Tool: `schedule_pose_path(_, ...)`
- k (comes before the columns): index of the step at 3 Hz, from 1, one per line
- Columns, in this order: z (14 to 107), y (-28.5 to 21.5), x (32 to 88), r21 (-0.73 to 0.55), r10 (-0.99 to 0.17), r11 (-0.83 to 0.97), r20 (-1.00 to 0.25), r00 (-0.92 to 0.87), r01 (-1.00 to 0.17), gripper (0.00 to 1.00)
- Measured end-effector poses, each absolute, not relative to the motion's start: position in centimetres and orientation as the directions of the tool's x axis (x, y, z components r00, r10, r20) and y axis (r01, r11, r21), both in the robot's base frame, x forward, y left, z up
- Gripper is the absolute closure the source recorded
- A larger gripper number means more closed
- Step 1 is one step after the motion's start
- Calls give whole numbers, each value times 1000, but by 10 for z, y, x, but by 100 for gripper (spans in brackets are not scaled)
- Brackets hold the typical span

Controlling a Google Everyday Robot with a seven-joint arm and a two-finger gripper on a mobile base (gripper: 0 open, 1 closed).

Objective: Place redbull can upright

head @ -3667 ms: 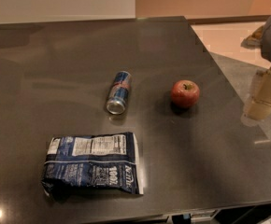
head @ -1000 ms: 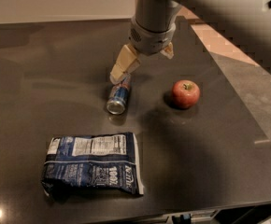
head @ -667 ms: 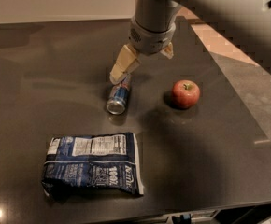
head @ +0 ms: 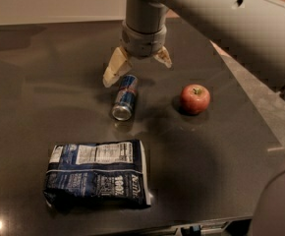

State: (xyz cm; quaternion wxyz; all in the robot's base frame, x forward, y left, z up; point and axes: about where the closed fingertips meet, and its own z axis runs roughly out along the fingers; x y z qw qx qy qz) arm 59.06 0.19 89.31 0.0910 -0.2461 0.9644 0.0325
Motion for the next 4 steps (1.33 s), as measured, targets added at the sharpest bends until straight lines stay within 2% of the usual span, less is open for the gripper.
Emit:
schedule_pose_path(2,875,20,595,75,-318,941,-135,-938,-330,0)
schedule_pose_path(4,856,21,601,68,-214,973,-83,-973,-220,0)
